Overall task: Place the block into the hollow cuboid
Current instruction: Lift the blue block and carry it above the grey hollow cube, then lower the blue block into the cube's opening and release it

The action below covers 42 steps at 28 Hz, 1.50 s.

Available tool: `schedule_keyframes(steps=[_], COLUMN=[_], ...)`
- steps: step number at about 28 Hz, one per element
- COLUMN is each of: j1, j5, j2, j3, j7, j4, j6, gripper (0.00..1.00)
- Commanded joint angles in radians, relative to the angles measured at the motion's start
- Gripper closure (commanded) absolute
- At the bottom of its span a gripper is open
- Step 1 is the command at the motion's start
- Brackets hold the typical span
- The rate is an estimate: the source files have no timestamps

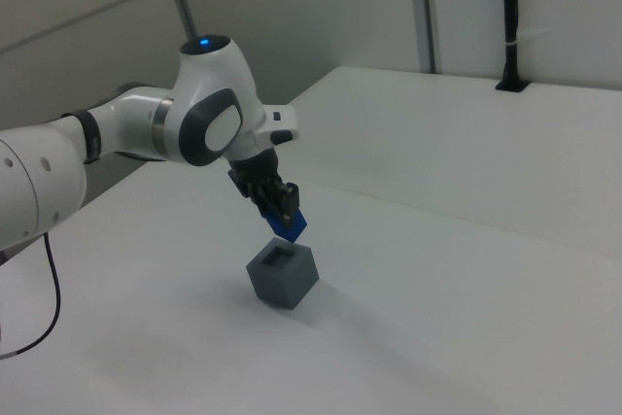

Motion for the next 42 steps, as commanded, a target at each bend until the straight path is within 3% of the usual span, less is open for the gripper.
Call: schedule_keyframes(steps=[1,21,42], j1=[0.005,0.025,0.023], j5=[0.014,0.001,0.000], j2=[0.010,0.012,0.030], j3=[0.012,0.016,0.015], j7=[0.012,0.009,0.007], j4=[0.021,-0.056,-0.047], j6=[-0.022,-0.039,-0.026], gripper=[1.00,1.00,1.00])
